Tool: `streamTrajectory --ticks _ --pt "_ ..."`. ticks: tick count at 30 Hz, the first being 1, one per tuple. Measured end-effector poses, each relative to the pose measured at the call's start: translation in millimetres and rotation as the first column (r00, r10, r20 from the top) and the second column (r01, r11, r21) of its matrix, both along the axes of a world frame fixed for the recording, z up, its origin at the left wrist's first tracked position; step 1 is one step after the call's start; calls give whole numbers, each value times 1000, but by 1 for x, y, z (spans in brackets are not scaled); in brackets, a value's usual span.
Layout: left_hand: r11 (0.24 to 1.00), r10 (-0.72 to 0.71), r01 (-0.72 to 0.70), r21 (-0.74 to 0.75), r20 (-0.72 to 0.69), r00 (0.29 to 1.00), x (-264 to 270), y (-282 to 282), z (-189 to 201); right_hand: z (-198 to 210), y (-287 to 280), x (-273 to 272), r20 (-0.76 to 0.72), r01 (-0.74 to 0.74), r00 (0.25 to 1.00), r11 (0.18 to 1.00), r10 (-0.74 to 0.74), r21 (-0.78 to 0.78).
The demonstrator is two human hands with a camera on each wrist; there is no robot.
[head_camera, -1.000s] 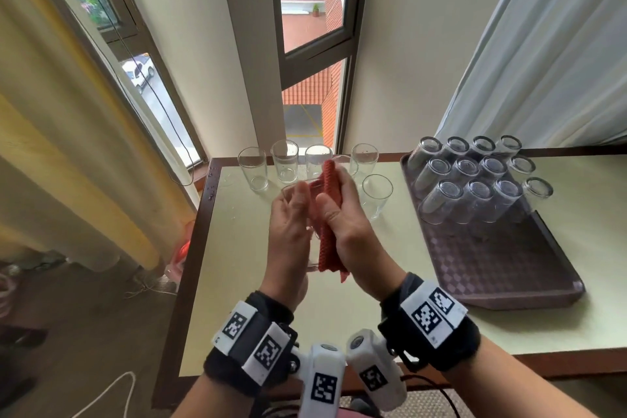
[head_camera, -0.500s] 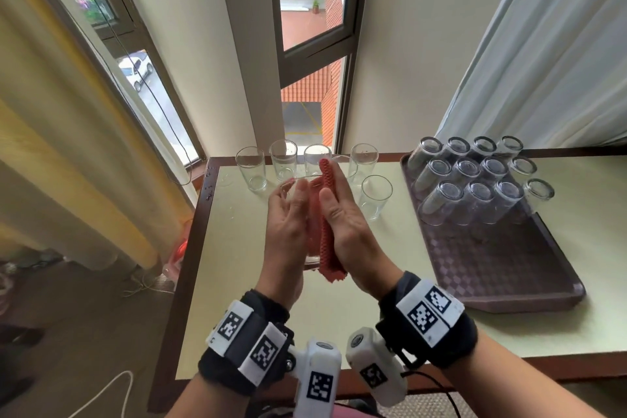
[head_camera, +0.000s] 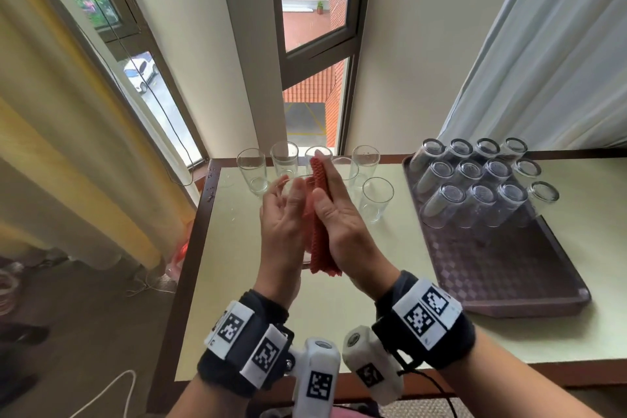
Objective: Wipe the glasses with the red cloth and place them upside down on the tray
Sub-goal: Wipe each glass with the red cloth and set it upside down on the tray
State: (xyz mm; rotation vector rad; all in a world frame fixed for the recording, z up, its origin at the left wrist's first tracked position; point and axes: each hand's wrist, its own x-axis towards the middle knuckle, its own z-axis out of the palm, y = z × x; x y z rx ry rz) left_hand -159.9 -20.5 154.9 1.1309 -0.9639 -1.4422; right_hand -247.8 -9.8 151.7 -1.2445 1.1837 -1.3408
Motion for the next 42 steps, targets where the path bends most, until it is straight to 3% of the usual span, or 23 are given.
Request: streamTrajectory --ticks 4,7,11,16,19,25,28,34,39,42 --pt "998 55 -55 -10 10 998 6 -3 -3 -12 12 2 -198 -61 979 995 43 -83" --pt "999 37 -38 13 29 999 4 1 -7 -12 10 1 -109 -68 992 994 59 -84" --pt "999 -27 26 35 54 998 -2 8 -5 -1 -2 -4 190 -65 980 996 53 61" --pt "1000 21 -21 11 -2 1000 6 -1 -4 -6 1 3 -43 -47 998 999 47 1" --pt "998 65 -64 28 -56 996 12 -3 -3 -12 7 8 -100 -96 991 995 92 -32" --pt "1000 -17 17 9 -11 1000 6 4 -4 2 -11 0 60 -96 994 995 94 21" --pt "999 -52 52 -7 32 998 7 0 -6 3 -10 2 8 -65 998 997 65 30" --pt "999 43 -43 8 -2 999 13 -3 -3 -3 3 3 -21 -121 992 993 121 -6" --pt "1000 0 0 12 37 999 1 7 -3 4 -14 0 84 -58 995 994 51 88" --pt "1000 16 -17 6 87 996 0 6 -5 1 -13 0 14 -16 1000 997 15 73"
